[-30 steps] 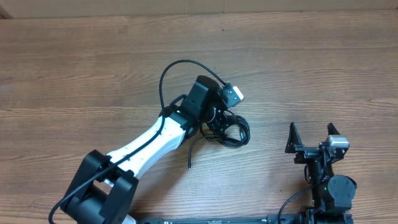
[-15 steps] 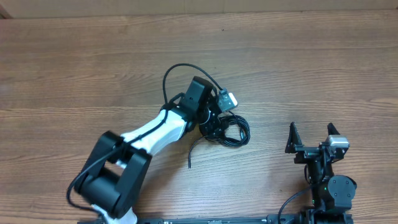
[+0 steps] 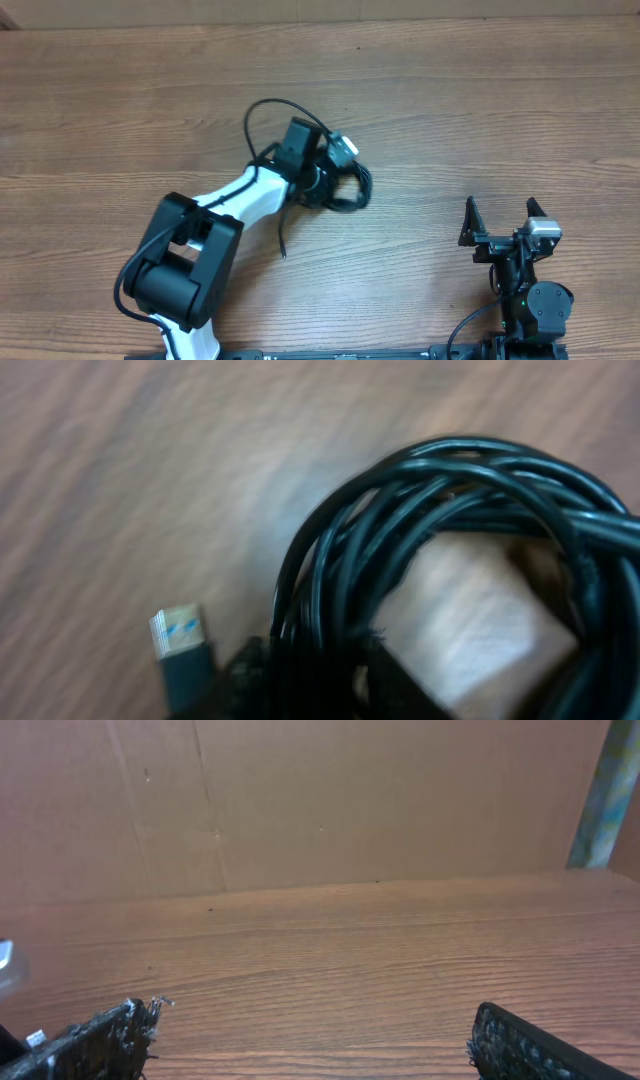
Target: Untangle cables
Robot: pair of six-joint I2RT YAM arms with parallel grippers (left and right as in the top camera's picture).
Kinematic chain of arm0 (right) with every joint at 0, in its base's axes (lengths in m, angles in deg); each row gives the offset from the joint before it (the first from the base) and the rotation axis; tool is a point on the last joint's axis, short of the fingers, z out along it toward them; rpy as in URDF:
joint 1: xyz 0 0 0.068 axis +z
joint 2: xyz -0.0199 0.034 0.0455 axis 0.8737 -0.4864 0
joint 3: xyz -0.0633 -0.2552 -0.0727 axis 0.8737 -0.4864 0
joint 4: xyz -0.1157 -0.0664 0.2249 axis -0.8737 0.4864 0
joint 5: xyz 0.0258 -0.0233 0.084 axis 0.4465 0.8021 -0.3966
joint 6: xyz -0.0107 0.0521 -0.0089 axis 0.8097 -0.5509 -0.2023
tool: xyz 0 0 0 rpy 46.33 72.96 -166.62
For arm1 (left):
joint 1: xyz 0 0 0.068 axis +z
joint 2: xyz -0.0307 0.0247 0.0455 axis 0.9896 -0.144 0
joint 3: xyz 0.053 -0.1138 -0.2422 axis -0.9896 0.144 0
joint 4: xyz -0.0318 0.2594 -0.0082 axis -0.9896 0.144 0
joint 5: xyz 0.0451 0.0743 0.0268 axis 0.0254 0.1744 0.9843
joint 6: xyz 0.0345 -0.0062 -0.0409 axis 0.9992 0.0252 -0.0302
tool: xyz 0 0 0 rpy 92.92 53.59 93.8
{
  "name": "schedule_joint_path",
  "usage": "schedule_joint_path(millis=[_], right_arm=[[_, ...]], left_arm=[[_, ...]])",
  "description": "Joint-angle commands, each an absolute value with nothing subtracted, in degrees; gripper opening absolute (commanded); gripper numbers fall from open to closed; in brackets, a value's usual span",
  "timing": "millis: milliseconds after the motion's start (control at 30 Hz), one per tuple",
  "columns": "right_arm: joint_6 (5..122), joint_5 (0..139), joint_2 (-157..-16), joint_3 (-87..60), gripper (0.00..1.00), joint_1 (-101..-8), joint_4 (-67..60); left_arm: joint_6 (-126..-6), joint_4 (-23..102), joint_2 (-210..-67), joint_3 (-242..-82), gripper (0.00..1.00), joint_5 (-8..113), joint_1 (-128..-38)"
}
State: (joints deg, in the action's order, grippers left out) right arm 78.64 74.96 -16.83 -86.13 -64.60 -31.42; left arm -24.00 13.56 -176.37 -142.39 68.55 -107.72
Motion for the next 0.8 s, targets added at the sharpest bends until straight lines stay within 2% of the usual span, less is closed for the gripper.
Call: schedule_joint_path(millis=[0, 67, 367, 767], right_arm=[[78.9, 75.2, -16.2, -86.7, 1.0, -64.8, -31.9], [78.9, 75.2, -16.2, -86.7, 1.0, -64.8, -31.9], [78.9, 75.2, -16.2, -86.7, 1.0, -64.8, -31.9], [78.9, 75.2, -16.2, -86.7, 1.0, -64.8, -31.9]], left_arm=[[-31.0, 14.1, -177.7, -142.9, 0.13, 75.3, -104.6], [-34.7, 14.7, -177.0, -143.0, 0.04, 75.3, -103.4], [-39.2, 27.0, -167.0, -146.8, 0.04, 76.1, -101.1], [-49.3, 35.9, -152.7, -147.0, 0.04, 76.1, -101.1]])
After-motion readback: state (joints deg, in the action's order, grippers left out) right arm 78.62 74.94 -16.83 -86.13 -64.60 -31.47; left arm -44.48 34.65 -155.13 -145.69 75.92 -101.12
